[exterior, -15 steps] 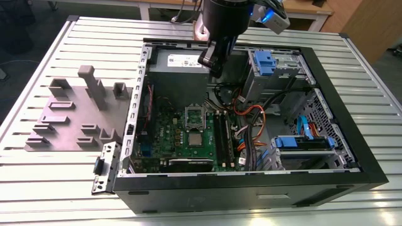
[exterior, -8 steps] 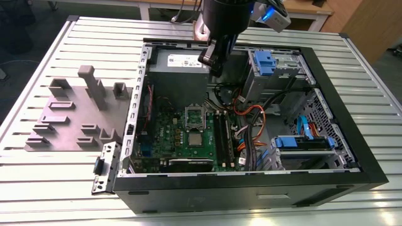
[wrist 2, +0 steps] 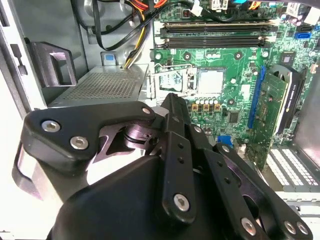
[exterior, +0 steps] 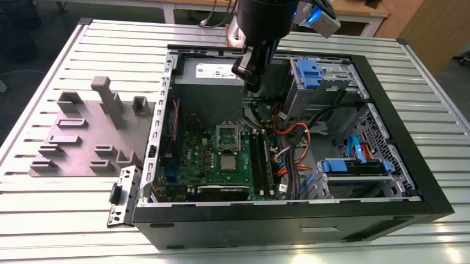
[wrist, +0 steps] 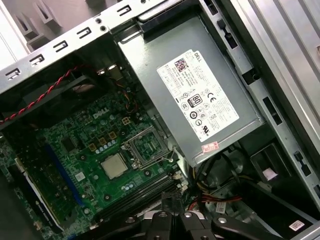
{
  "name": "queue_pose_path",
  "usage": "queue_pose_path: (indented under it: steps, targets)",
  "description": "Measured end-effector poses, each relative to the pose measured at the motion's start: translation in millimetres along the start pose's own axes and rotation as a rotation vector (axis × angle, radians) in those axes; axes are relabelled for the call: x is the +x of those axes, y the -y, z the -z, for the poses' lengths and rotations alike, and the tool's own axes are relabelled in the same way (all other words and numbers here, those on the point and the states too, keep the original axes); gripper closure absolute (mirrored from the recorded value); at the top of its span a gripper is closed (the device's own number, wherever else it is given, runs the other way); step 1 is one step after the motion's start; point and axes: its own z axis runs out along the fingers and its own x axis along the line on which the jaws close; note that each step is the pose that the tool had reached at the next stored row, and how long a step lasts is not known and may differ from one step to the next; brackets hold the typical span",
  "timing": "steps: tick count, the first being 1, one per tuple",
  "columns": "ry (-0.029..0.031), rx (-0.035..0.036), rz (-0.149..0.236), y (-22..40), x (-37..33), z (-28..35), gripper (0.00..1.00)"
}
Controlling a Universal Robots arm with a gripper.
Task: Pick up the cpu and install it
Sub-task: 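Close the cpu cover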
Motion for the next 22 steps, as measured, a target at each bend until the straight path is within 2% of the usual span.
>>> queue_pose_path:
  steps: [2, 4, 15, 16, 21, 22]
  targets:
    - [-0.0008, 0.0005, 0.000, 0.0, 0.0, 0.0, 0.89]
    - [-0.0075, 0.0047, 0.000, 0.0, 0.0, 0.0, 0.89]
    - [-0.0114, 0.0071, 0.000, 0.0, 0.0, 0.0, 0.88]
    - [-0.0118, 0.0073, 0.000, 0.0, 0.0, 0.0, 0.82]
    - [-0.0135, 0.0084, 0.000, 0.0, 0.0, 0.0, 0.81]
    - [-0.0140, 0.0087, 0.000, 0.0, 0.0, 0.0, 0.75]
